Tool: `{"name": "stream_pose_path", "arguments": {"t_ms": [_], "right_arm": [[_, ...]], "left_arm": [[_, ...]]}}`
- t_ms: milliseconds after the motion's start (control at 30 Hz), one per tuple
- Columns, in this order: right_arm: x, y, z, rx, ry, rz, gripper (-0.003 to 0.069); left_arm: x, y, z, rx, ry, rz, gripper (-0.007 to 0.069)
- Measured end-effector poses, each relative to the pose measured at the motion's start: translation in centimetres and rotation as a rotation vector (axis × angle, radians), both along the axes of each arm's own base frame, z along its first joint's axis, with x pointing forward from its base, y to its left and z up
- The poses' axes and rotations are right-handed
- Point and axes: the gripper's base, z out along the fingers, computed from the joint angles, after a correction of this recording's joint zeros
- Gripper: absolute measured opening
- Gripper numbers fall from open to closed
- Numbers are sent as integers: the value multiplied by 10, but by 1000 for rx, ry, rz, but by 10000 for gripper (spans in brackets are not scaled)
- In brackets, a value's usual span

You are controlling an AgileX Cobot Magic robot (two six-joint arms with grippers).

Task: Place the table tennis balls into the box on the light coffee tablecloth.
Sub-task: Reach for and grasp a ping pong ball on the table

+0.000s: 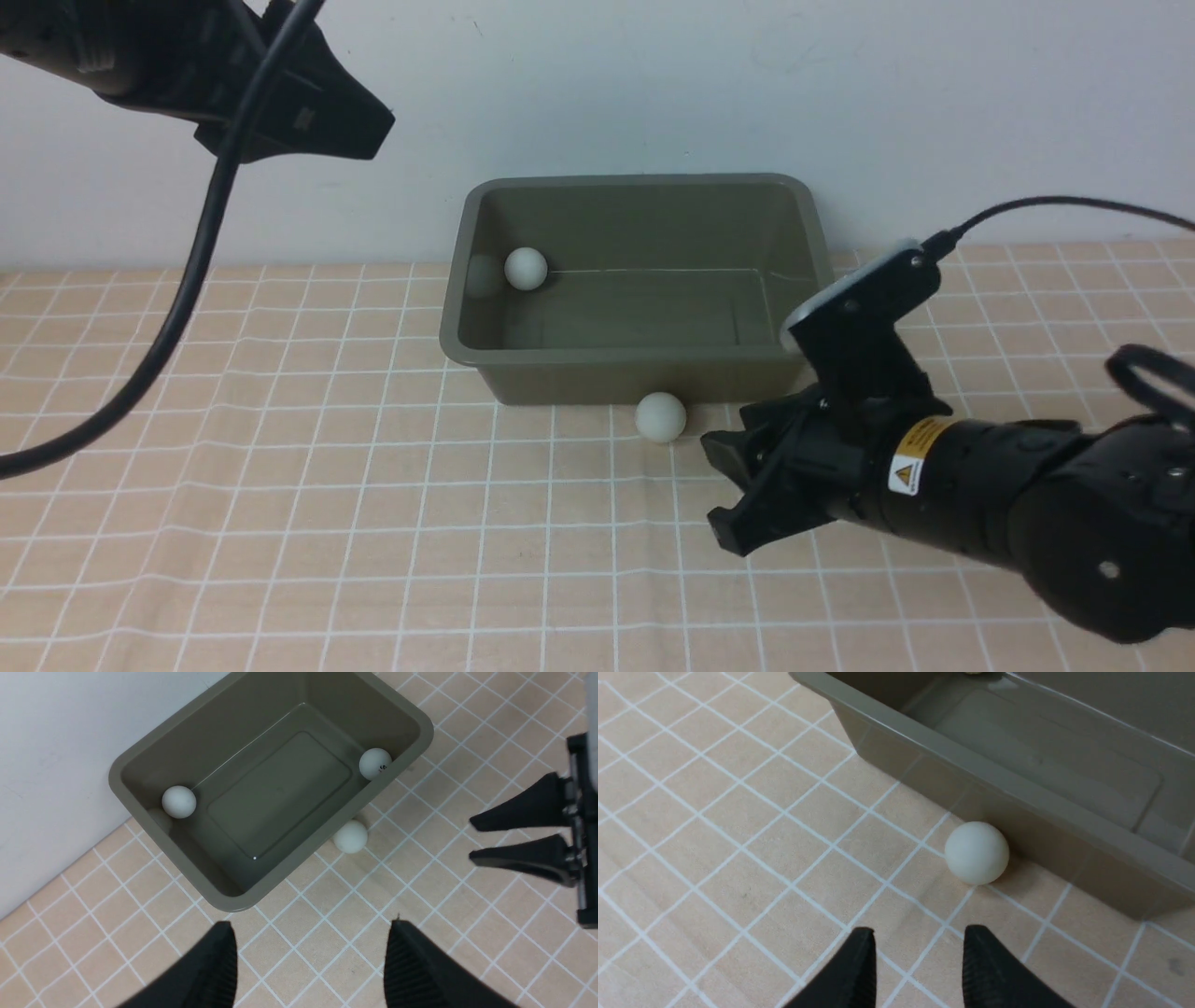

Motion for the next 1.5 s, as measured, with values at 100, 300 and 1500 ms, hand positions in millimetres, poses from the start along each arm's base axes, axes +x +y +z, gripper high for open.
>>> {"name": "stream_pose_path", "arguments": {"t_ms": [100,300,1500], "right_arm": [[5,7,-10,28,-22,-13,249],[15,12,-31,33,-34,-34,311],[67,46,-96,64,-92,-99,496]], "left_arm": [[0,0,0,0,0,0,351],[0,0,0,0,3,-1,351],[-2,0,-1,8,20,-8,351]]}}
